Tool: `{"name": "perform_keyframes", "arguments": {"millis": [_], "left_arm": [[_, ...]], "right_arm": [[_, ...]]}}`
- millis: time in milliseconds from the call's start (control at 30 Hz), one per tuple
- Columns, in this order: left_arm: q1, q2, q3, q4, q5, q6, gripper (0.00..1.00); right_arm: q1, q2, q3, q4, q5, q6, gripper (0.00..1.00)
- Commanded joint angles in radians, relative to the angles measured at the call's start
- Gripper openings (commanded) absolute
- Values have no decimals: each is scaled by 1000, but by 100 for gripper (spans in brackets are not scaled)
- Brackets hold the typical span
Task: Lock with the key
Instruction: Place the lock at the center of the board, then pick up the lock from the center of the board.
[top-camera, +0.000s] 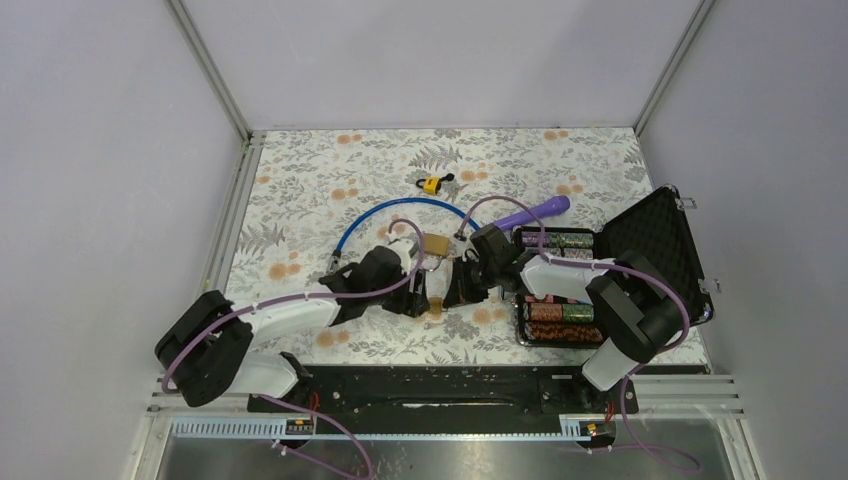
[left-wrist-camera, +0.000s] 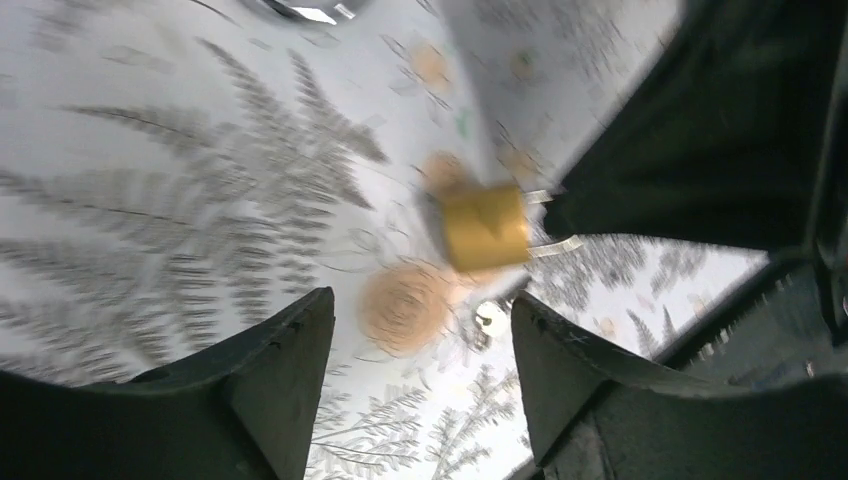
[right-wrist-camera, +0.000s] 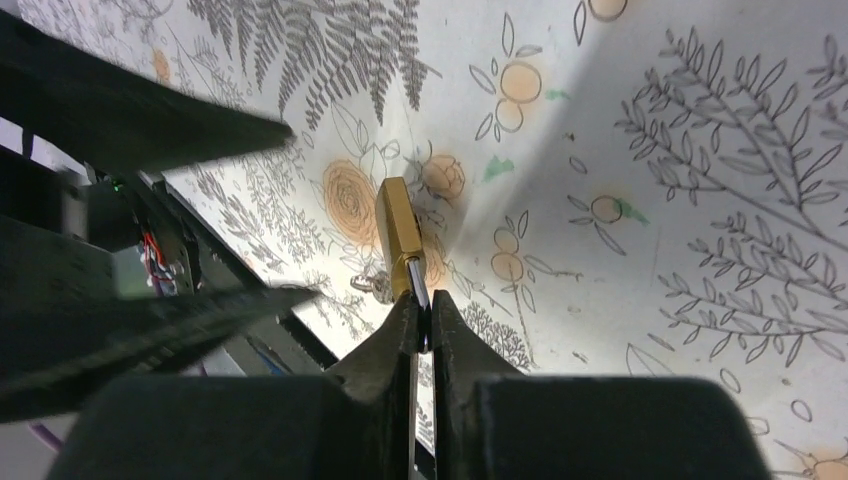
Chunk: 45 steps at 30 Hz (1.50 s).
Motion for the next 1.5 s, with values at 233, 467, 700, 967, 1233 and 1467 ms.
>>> {"name": "perform_keyframes", "arguments": {"millis": [233, 467, 700, 967, 1233, 1467], "left_arm": [[231, -67, 222, -324, -517, -128, 84], [375, 126, 422, -445, -622, -20, 92], [443, 365, 554, -503, -599, 62, 73], [537, 475, 646, -537, -488, 108, 66], [562, 552, 706, -610, -329, 132, 51], [561, 551, 702, -647, -307, 127, 2]], "right_arm": [[12, -80, 19, -192, 80, -42, 60], [8, -205, 113, -319, 290, -61, 77], [6, -260, 117, -319, 282, -38, 75], [6, -280, 121, -318, 222, -36, 73], [6, -272, 151, -334, 216, -33, 72], [5, -273, 168, -334, 205, -27, 72]]}}
